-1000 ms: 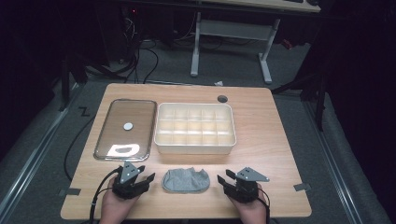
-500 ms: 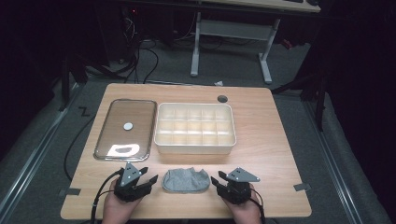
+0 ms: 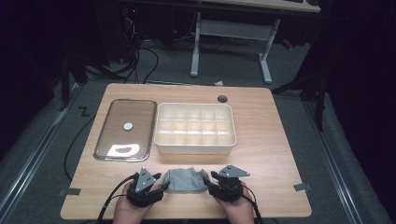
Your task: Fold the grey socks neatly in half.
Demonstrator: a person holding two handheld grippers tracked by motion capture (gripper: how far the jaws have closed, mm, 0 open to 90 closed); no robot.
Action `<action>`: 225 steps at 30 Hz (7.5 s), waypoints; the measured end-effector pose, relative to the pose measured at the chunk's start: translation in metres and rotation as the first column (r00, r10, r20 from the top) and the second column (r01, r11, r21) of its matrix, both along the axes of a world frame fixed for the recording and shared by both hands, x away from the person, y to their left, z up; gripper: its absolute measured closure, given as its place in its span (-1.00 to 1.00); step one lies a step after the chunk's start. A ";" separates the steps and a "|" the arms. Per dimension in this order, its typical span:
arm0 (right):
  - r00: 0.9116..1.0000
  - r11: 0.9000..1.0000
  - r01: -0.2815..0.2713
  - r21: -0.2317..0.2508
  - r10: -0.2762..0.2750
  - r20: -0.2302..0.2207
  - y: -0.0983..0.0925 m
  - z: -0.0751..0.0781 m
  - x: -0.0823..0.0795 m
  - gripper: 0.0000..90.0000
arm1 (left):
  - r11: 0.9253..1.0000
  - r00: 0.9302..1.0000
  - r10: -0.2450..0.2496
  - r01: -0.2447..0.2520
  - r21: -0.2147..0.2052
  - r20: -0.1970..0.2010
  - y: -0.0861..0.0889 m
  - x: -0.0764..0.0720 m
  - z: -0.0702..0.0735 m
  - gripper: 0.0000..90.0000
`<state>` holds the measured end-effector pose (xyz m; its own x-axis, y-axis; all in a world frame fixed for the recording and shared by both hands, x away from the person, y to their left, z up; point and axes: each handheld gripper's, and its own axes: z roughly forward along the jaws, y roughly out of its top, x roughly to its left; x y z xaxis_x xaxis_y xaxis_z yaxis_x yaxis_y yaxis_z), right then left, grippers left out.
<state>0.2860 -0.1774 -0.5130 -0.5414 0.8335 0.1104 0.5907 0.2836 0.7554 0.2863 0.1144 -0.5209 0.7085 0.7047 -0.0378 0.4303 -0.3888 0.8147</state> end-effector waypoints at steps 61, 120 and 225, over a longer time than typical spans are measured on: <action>0.999 1.000 -0.009 0.005 0.009 -0.047 0.012 -0.017 -0.004 0.78 | 0.997 0.999 0.017 -0.014 0.069 -0.044 -0.070 0.011 0.011 0.44; 0.996 0.997 0.044 0.056 -0.048 0.073 -0.009 0.022 -0.005 0.83 | 0.997 0.990 0.062 -0.067 -0.034 -0.123 -0.035 0.013 -0.009 0.77; 0.999 0.998 -0.032 -0.061 0.035 0.041 0.073 0.006 0.000 0.78 | 0.999 0.991 -0.046 0.045 -0.007 -0.124 -0.040 0.017 -0.013 0.82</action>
